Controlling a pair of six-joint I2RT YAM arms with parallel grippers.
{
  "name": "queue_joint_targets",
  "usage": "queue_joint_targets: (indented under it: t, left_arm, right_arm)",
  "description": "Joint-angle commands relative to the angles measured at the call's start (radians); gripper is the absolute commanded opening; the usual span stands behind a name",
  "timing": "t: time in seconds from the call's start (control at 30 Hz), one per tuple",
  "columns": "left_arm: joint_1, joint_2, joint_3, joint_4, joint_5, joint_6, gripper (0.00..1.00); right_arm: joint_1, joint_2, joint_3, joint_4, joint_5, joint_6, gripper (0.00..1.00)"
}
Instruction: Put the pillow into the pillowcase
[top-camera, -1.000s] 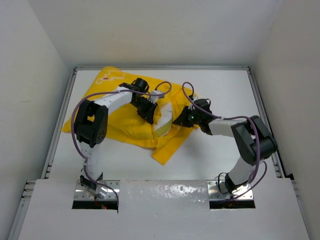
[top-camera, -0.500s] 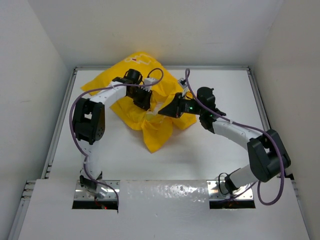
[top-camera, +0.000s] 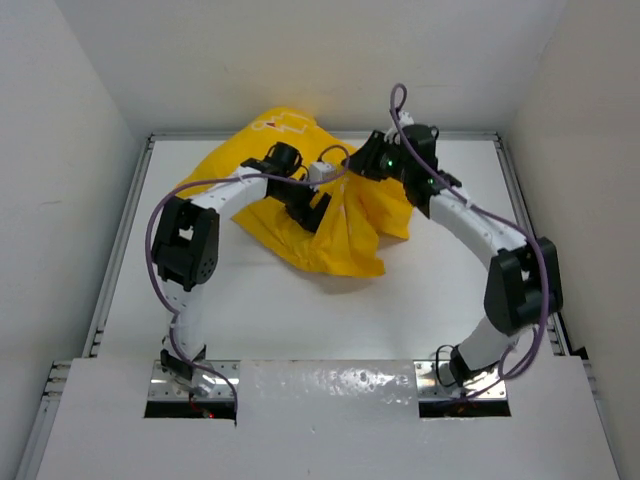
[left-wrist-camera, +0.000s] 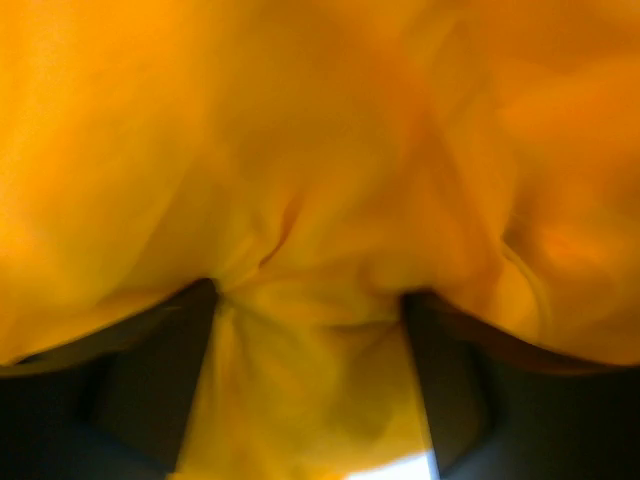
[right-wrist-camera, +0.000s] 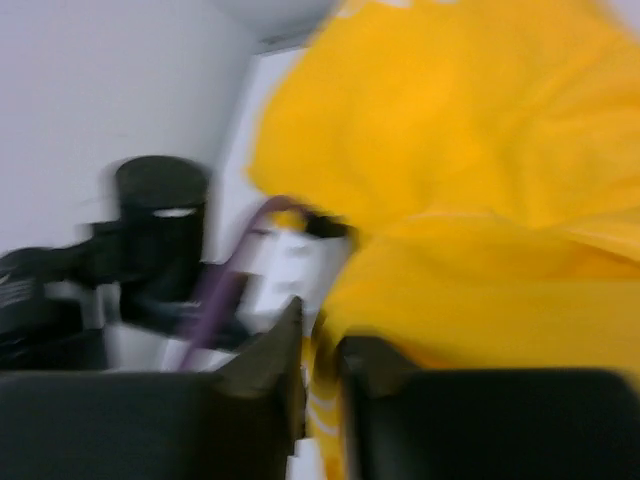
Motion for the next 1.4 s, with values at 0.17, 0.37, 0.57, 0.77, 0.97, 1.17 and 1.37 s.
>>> queue_joint_targets:
  t: [0.17,0.37,0.57,0.77,0.97,1.17,1.37]
  left_arm:
    - [0.277,-0.012,0.399,-0.179,0.274,-0.163,1.0]
    - [0.366,-0.062,0.504,-0.161,-0.044,-0.15,1.0]
    - [0.617,-0.024,0.358,-0.024,-0.183,-0.084,0.0]
    - [0.637,0.166,0.403,-0.083,-0.304,0.21,1.0]
    - [0.639,0.234,0.305,0.058,-0.447,0.337,1.0]
    - [0.645,0.28,0.223,0.193,-0.562,0.351,1.0]
    - [0.648,0.278,0.116,0.266,-0.591,0.345,0.57]
  right_arm:
    - [-0.231,0.268,0.469,-0.741,0.273,-0.371,0.68]
    - [-0.253,0.158,0.5,-0.845,0.322,-0.475,0.77]
    - [-0.066,-0.175,0.024,-0.747,0.344,-0.45,0.02]
    - [0.331,-0.243,-0.29,-0.666,0.594,-0.369,0.99]
    - [0.481,-0.183,-0.38,-0.529,0.59,-0.301,0.99]
    - [0.51,-0.025,-0.428,-0.425,0.613,-0.273,0.99]
    - [0.504,0.081,-0.497,-0.36,0.601,-0.216,0.61]
